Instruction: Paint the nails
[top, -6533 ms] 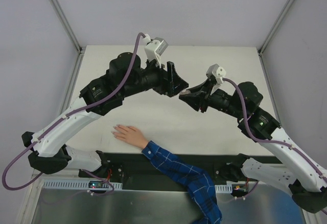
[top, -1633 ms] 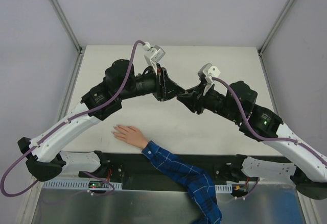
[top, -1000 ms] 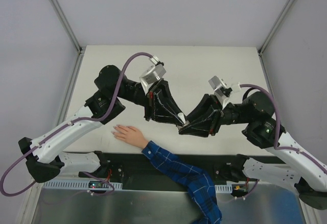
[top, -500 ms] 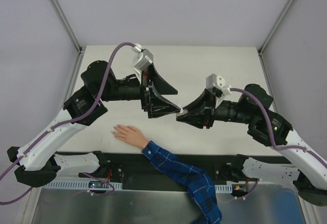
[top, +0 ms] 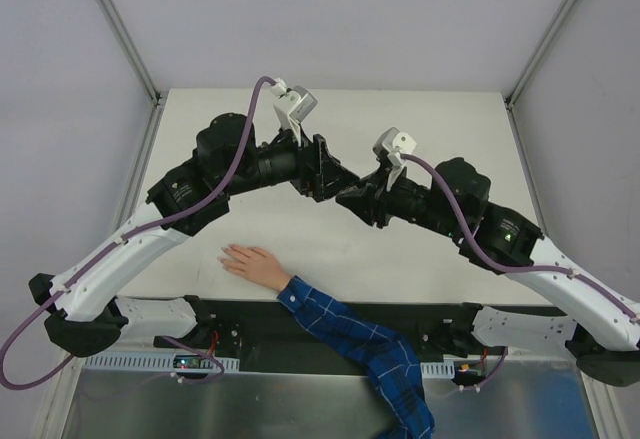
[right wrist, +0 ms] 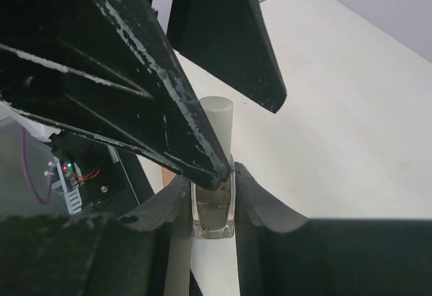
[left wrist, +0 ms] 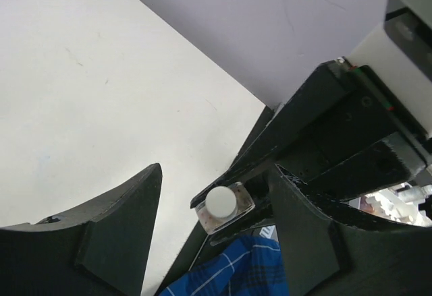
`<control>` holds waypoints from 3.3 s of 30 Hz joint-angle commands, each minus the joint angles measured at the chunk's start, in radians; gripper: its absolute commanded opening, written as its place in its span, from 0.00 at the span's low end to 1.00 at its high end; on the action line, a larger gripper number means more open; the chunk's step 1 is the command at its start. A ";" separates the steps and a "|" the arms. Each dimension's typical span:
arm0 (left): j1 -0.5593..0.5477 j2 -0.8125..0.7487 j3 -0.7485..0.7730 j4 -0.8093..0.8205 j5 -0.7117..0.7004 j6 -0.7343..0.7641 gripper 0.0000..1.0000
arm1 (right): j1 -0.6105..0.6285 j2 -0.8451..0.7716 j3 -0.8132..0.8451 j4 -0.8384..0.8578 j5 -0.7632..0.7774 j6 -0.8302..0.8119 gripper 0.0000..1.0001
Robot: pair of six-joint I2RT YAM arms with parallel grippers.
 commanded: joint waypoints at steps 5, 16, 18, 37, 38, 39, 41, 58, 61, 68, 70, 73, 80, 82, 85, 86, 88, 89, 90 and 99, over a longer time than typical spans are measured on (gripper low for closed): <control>0.007 -0.009 -0.008 0.016 -0.036 -0.036 0.51 | 0.016 -0.023 0.043 0.060 0.137 -0.005 0.00; 0.013 0.024 -0.016 0.048 0.251 -0.008 0.00 | 0.020 -0.048 0.019 0.098 0.171 0.033 0.00; 0.019 0.025 -0.025 0.088 0.454 0.010 0.00 | 0.020 -0.069 0.003 0.104 0.135 0.032 0.00; 0.016 -0.137 -0.175 0.425 0.707 -0.050 0.58 | -0.020 -0.059 -0.009 0.269 -0.973 0.145 0.00; 0.018 -0.148 -0.169 0.398 0.683 -0.036 0.65 | -0.020 -0.054 0.003 0.173 -0.890 0.116 0.00; 0.019 -0.160 -0.161 0.375 0.628 -0.022 0.70 | -0.021 -0.053 0.014 0.134 -0.840 0.092 0.00; 0.018 -0.180 -0.140 0.294 0.576 0.018 0.78 | -0.021 -0.040 0.043 0.034 -0.710 0.029 0.00; 0.018 -0.067 0.082 -0.116 0.017 0.046 0.57 | 0.051 -0.029 0.008 0.063 0.084 0.012 0.00; 0.018 -0.045 0.086 -0.116 0.031 0.038 0.60 | 0.052 -0.028 0.010 0.064 0.113 0.009 0.00; 0.016 0.001 0.081 -0.116 0.074 0.024 0.55 | 0.055 -0.028 0.011 0.081 0.150 0.009 0.00; 0.016 0.007 0.069 -0.116 0.069 0.023 0.53 | 0.059 -0.031 0.013 0.089 0.147 0.009 0.00; 0.016 0.014 0.066 -0.116 0.069 0.027 0.42 | 0.062 -0.031 0.010 0.095 0.141 0.004 0.00; 0.018 0.034 0.075 -0.111 0.158 0.038 0.06 | 0.069 -0.045 -0.003 0.097 0.115 0.000 0.00; 0.021 0.034 0.073 -0.090 0.233 0.053 0.00 | 0.068 -0.068 -0.018 0.098 0.083 -0.014 0.00; 0.030 0.018 0.049 -0.044 0.457 0.102 0.00 | 0.065 -0.104 -0.041 0.088 -0.053 -0.045 0.00; 0.028 0.011 0.029 -0.029 0.603 0.130 0.00 | 0.063 -0.117 -0.047 0.084 -0.115 -0.046 0.00; 0.030 -0.021 -0.002 0.048 0.719 0.135 0.00 | 0.016 -0.140 -0.052 0.104 -0.549 0.002 0.00; 0.027 -0.034 -0.022 0.089 0.754 0.100 0.00 | -0.007 -0.134 -0.059 0.165 -0.799 0.072 0.00; 0.028 -0.045 -0.061 0.137 0.802 0.072 0.00 | -0.013 -0.117 -0.067 0.286 -0.999 0.193 0.00; 0.016 -0.079 -0.068 0.278 0.801 -0.043 0.05 | 0.048 -0.103 -0.046 0.427 -0.992 0.276 0.00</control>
